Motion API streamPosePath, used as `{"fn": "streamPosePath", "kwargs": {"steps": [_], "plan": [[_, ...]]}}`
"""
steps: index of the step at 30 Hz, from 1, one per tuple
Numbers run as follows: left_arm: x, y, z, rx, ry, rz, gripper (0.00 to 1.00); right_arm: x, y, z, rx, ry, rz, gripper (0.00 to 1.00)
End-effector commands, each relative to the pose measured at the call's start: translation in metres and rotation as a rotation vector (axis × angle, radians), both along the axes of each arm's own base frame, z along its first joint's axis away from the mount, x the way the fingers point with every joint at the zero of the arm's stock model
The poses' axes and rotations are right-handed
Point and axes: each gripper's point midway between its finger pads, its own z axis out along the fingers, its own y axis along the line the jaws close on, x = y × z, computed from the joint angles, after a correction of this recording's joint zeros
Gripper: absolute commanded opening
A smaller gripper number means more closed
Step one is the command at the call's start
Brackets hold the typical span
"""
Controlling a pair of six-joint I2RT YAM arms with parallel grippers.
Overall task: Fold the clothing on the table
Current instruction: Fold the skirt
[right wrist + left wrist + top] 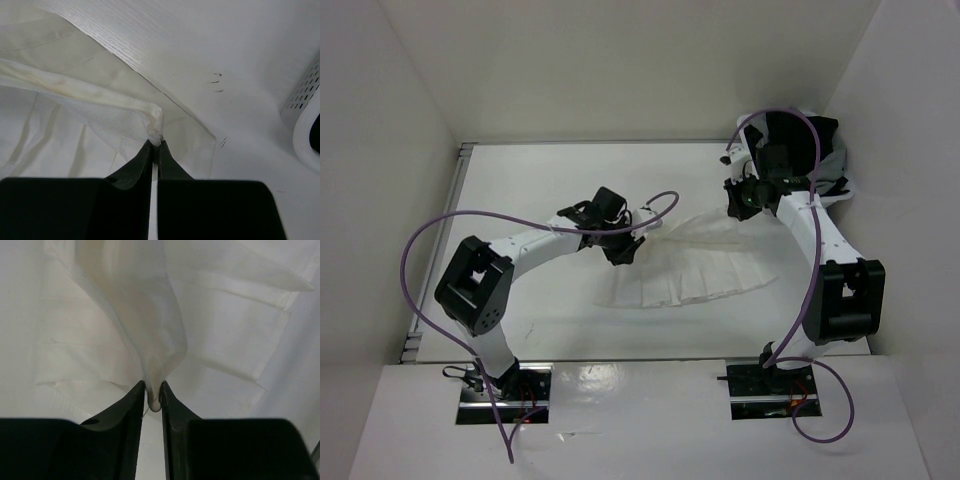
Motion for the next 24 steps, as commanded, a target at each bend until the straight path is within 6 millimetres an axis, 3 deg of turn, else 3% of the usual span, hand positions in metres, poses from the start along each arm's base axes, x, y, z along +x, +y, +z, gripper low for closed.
{"fn": "streamPosePath", "kwargs": {"steps": [1, 2, 6, 12, 16, 19, 24], "plan": [[0.013, -0.013, 0.012, -0.037, -0.037, 0.001, 0.25, 0.004, -0.001, 0.009, 0.014, -0.023, -0.008, 0.00], [0.011, -0.012, 0.011, -0.032, -0.029, 0.001, 0.16, 0.004, -0.001, 0.009, 0.014, -0.023, -0.008, 0.00], [0.010, -0.013, 0.012, -0.039, -0.024, -0.006, 0.05, 0.006, -0.001, 0.010, 0.014, -0.032, -0.008, 0.00], [0.004, -0.007, 0.015, -0.016, -0.026, -0.026, 0.00, 0.006, 0.001, 0.010, 0.021, -0.031, -0.002, 0.00], [0.021, 0.014, 0.015, 0.029, -0.072, 0.007, 0.00, 0.007, 0.006, 0.011, 0.051, -0.023, -0.002, 0.00], [0.043, 0.033, 0.023, 0.040, -0.109, 0.070, 0.00, 0.013, 0.009, 0.014, 0.080, -0.033, -0.021, 0.00], [0.083, 0.053, 0.050, 0.030, -0.190, 0.152, 0.00, 0.033, 0.014, 0.021, 0.080, -0.056, -0.051, 0.00]]}}
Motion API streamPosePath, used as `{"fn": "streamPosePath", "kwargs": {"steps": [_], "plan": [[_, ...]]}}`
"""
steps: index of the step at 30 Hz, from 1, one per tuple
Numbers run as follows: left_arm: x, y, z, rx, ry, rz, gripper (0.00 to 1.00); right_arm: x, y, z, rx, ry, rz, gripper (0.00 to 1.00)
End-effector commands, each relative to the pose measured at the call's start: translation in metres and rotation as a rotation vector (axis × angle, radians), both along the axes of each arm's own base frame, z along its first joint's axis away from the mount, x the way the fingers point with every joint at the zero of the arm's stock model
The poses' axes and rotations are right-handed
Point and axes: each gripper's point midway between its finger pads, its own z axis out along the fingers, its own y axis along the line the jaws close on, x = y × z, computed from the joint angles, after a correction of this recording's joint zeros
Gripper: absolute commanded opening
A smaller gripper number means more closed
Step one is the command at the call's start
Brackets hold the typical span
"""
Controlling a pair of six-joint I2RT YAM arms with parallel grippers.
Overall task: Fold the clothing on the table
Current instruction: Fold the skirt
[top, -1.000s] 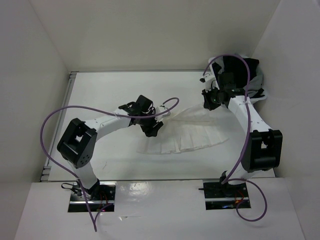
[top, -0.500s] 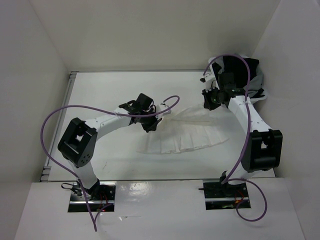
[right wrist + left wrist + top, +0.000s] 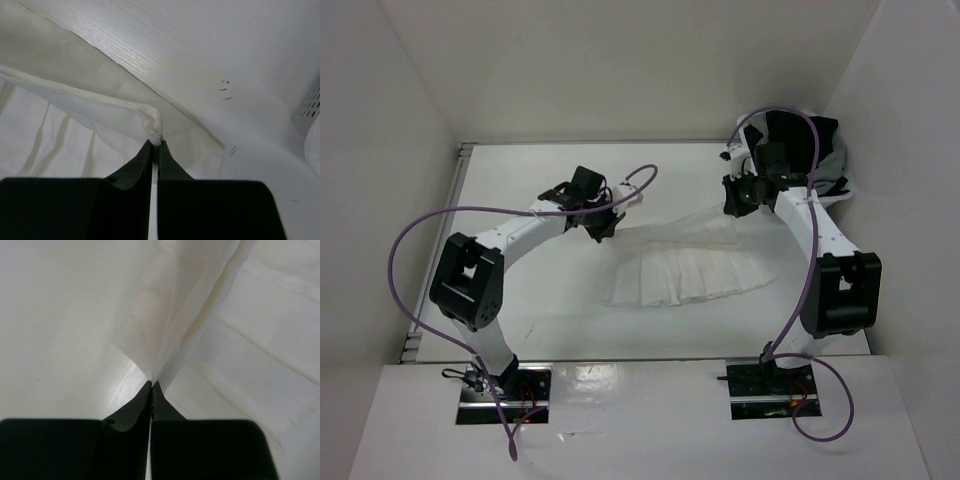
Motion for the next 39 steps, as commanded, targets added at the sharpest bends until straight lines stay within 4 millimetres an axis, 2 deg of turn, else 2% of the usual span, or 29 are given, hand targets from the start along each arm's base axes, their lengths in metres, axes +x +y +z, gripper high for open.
{"fn": "streamPosePath", "kwargs": {"steps": [1, 3, 4, 6, 7, 9, 11, 14, 16, 17, 19, 20, 21, 22, 28, 31, 33, 34, 36, 37, 39], "plan": [[0.033, 0.007, 0.031, -0.003, -0.108, 0.035, 0.00, 0.032, 0.012, 0.027, 0.031, -0.086, -0.022, 0.00], [0.045, 0.018, 0.040, -0.003, -0.133, 0.070, 0.00, 0.046, 0.010, 0.038, 0.024, -0.122, -0.045, 0.00], [0.050, 0.016, 0.044, -0.008, -0.144, 0.071, 0.00, 0.049, 0.014, 0.034, 0.022, -0.112, -0.046, 0.00], [0.060, 0.020, 0.049, -0.001, -0.172, 0.085, 0.00, 0.061, 0.019, 0.043, 0.028, -0.139, -0.052, 0.00], [0.069, 0.026, 0.058, 0.001, -0.204, 0.110, 0.00, 0.065, 0.022, 0.037, 0.017, -0.128, -0.051, 0.00], [0.078, 0.030, 0.059, 0.011, -0.216, 0.120, 0.00, 0.079, 0.024, 0.046, 0.004, -0.168, -0.071, 0.00], [0.089, 0.033, 0.069, 0.009, -0.242, 0.139, 0.00, 0.092, 0.029, 0.048, 0.006, -0.179, -0.093, 0.00], [0.103, 0.041, 0.073, 0.012, -0.262, 0.168, 0.00, 0.107, 0.038, 0.052, 0.011, -0.203, -0.124, 0.00], [0.109, 0.045, 0.076, 0.017, -0.274, 0.185, 0.00, 0.116, 0.035, 0.054, 0.001, -0.217, -0.158, 0.00], [0.113, 0.047, 0.073, 0.027, -0.279, 0.195, 0.00, 0.116, 0.039, 0.057, 0.008, -0.222, -0.169, 0.00], [0.120, 0.053, 0.080, 0.025, -0.301, 0.228, 0.00, 0.127, 0.041, 0.059, 0.006, -0.242, -0.201, 0.00], [0.126, 0.054, 0.082, 0.027, -0.315, 0.253, 0.00, 0.130, 0.042, 0.067, 0.019, -0.258, -0.209, 0.00], [0.129, 0.056, 0.084, 0.030, -0.328, 0.262, 0.00, 0.132, 0.040, 0.060, 0.015, -0.244, -0.229, 0.00], [0.136, 0.059, 0.086, 0.046, -0.347, 0.285, 0.00, 0.136, 0.038, 0.067, 0.019, -0.268, -0.253, 0.00], [0.163, 0.059, 0.116, 0.031, -0.415, 0.354, 0.00, 0.148, 0.041, 0.084, 0.044, -0.312, -0.341, 0.00], [0.168, 0.056, 0.131, 0.002, -0.432, 0.373, 0.00, 0.153, 0.038, 0.087, 0.047, -0.321, -0.373, 0.00], [0.165, 0.051, 0.132, -0.020, -0.409, 0.355, 0.00, 0.153, 0.036, 0.087, 0.040, -0.324, -0.383, 0.00], [0.162, 0.050, 0.129, -0.020, -0.394, 0.346, 0.00, 0.151, 0.036, 0.095, 0.046, -0.338, -0.383, 0.00], [0.151, 0.044, 0.128, -0.030, -0.375, 0.320, 0.00, 0.146, 0.035, 0.098, 0.034, -0.341, -0.360, 0.00], [0.143, 0.039, 0.135, -0.047, -0.380, 0.299, 0.00, 0.143, 0.034, 0.096, 0.016, -0.339, -0.347, 0.00], [0.129, 0.037, 0.128, -0.035, -0.360, 0.271, 0.00, 0.134, 0.032, 0.104, 0.005, -0.356, -0.320, 0.00]]}}
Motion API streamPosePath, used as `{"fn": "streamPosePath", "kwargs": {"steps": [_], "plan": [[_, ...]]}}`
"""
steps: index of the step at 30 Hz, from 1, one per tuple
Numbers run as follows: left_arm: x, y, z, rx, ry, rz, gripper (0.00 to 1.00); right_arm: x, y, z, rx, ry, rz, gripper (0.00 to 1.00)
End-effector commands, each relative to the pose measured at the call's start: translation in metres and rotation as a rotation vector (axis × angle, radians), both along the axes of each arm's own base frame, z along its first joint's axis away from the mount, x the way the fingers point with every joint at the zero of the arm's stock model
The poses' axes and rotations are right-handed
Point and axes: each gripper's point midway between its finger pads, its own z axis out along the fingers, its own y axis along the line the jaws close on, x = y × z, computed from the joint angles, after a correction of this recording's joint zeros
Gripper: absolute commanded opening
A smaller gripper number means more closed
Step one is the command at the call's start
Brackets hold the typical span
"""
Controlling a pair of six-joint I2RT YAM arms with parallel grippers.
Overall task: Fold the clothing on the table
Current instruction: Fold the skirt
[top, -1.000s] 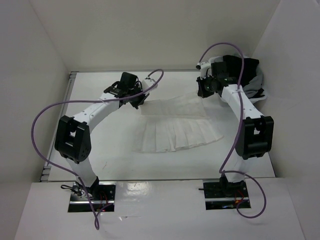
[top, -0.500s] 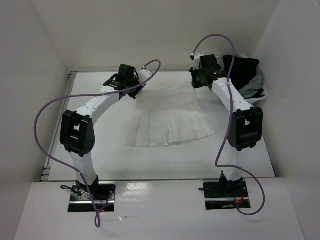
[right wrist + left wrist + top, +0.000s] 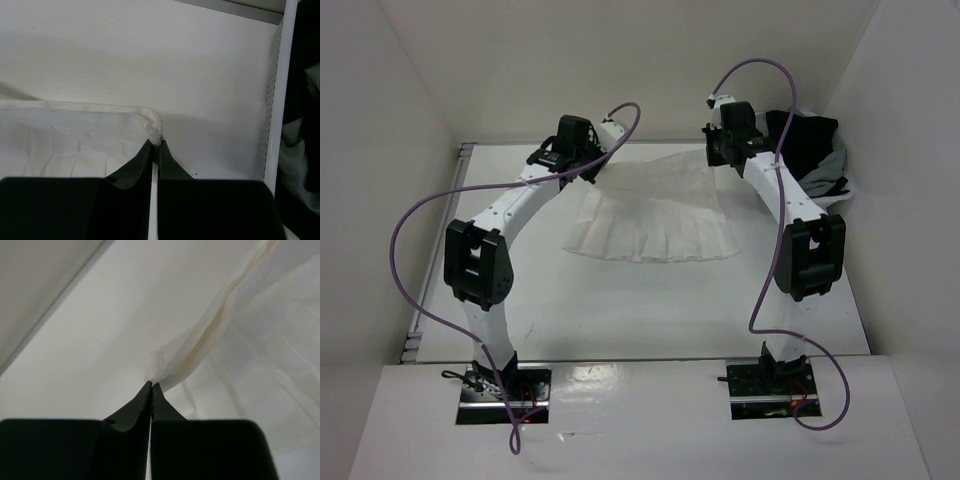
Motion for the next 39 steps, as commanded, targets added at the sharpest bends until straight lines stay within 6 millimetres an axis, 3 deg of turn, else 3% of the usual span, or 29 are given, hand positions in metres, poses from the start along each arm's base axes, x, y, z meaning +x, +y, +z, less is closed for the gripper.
{"fn": "streamPosePath", "kwargs": {"steps": [1, 2, 3, 4, 5, 6, 8, 9, 11, 16, 23, 30, 32, 33, 35, 36, 38, 39], "plan": [[-0.032, -0.004, 0.013, -0.022, 0.007, -0.053, 0.00, -0.008, -0.004, 0.037, -0.041, -0.101, 0.023, 0.00], [-0.039, -0.007, 0.010, -0.019, 0.016, -0.063, 0.00, -0.016, -0.007, 0.045, -0.049, -0.116, 0.029, 0.00], [-0.048, -0.005, 0.014, -0.017, 0.016, -0.075, 0.00, -0.021, -0.008, 0.044, -0.064, -0.112, 0.038, 0.00], [-0.057, -0.001, -0.001, -0.005, 0.050, -0.075, 0.00, -0.027, -0.011, 0.033, -0.088, -0.096, 0.052, 0.00], [-0.064, 0.002, -0.006, 0.008, 0.064, -0.081, 0.00, -0.034, -0.013, 0.040, -0.097, -0.111, 0.059, 0.00], [-0.071, 0.005, -0.001, 0.016, 0.059, -0.088, 0.00, -0.040, -0.015, 0.031, -0.116, -0.091, 0.070, 0.00], [-0.086, 0.009, -0.016, 0.023, 0.104, -0.097, 0.00, -0.049, -0.019, 0.036, -0.145, -0.103, 0.089, 0.00], [-0.092, 0.012, -0.014, 0.033, 0.101, -0.106, 0.00, -0.057, -0.019, 0.026, -0.156, -0.071, 0.109, 0.00], [-0.104, 0.011, -0.019, 0.021, 0.127, -0.129, 0.00, -0.068, -0.019, 0.026, -0.172, -0.063, 0.151, 0.00], [-0.142, 0.014, -0.045, 0.023, 0.227, -0.189, 0.00, -0.107, -0.019, -0.005, -0.223, 0.063, 0.278, 0.00], [-0.194, 0.008, -0.066, 0.016, 0.350, -0.285, 0.02, -0.156, -0.035, -0.049, -0.328, 0.238, 0.385, 0.00], [-0.239, -0.001, -0.084, 0.029, 0.456, -0.372, 0.11, -0.193, -0.039, -0.062, -0.371, 0.363, 0.496, 0.02], [-0.249, -0.004, -0.087, 0.022, 0.481, -0.394, 0.14, -0.210, -0.039, -0.065, -0.389, 0.422, 0.553, 0.11], [-0.258, -0.006, -0.091, 0.024, 0.505, -0.412, 0.21, -0.218, -0.037, -0.067, -0.393, 0.449, 0.587, 0.33], [-0.264, -0.006, -0.092, 0.035, 0.512, -0.428, 0.23, -0.236, -0.037, -0.068, -0.404, 0.525, 0.644, 0.56], [-0.264, -0.006, -0.092, 0.035, 0.512, -0.428, 0.23, -0.246, -0.033, -0.073, -0.397, 0.566, 0.685, 0.75], [-0.266, -0.005, -0.095, 0.037, 0.521, -0.428, 0.23, -0.256, -0.025, -0.074, -0.402, 0.613, 0.747, 0.84], [-0.265, -0.004, -0.095, 0.044, 0.519, -0.422, 0.23, -0.271, -0.026, -0.075, -0.383, 0.666, 0.776, 0.88]]}}
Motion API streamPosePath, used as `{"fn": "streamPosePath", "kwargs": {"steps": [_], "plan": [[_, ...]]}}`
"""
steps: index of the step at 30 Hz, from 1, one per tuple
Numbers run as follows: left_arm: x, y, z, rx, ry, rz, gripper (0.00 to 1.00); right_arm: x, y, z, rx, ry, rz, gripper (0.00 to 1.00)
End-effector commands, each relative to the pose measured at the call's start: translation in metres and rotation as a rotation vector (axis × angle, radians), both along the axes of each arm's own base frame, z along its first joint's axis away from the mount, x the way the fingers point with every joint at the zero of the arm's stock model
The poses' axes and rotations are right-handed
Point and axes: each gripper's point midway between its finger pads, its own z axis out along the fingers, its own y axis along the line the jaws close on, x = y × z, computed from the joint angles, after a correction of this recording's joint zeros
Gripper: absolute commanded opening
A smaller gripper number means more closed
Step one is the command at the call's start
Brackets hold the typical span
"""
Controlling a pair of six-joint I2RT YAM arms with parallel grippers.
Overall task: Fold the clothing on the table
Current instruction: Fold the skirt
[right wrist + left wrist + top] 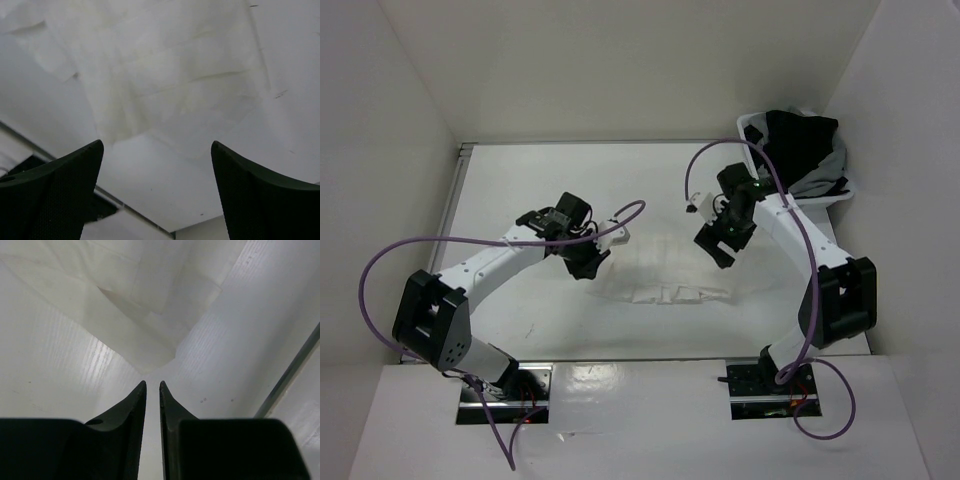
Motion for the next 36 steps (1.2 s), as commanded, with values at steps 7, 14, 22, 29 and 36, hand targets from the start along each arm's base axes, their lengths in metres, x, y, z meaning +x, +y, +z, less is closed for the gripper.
{"fn": "streamPosePath", "kwargs": {"steps": [7, 14, 22, 29, 36], "plan": [[0.011, -0.002, 0.012, -0.014, -0.055, 0.045, 0.23, -0.029, 0.024, 0.013, 0.028, 0.116, 0.134, 0.98], [0.046, 0.033, 0.016, -0.045, -0.067, 0.282, 0.49, 0.009, 0.074, -0.017, 0.123, 0.068, -0.121, 0.98], [0.059, 0.100, 0.028, -0.130, -0.077, 0.556, 0.89, 0.024, 0.080, -0.056, 0.072, 0.061, -0.308, 0.98], [0.056, 0.151, 0.048, -0.139, -0.146, 0.755, 0.99, 0.020, 0.073, -0.080, 0.011, 0.107, -0.401, 0.98], [0.049, 0.178, 0.052, -0.145, -0.166, 0.844, 1.00, 0.027, 0.081, -0.101, 0.022, 0.136, -0.439, 0.98]]}}
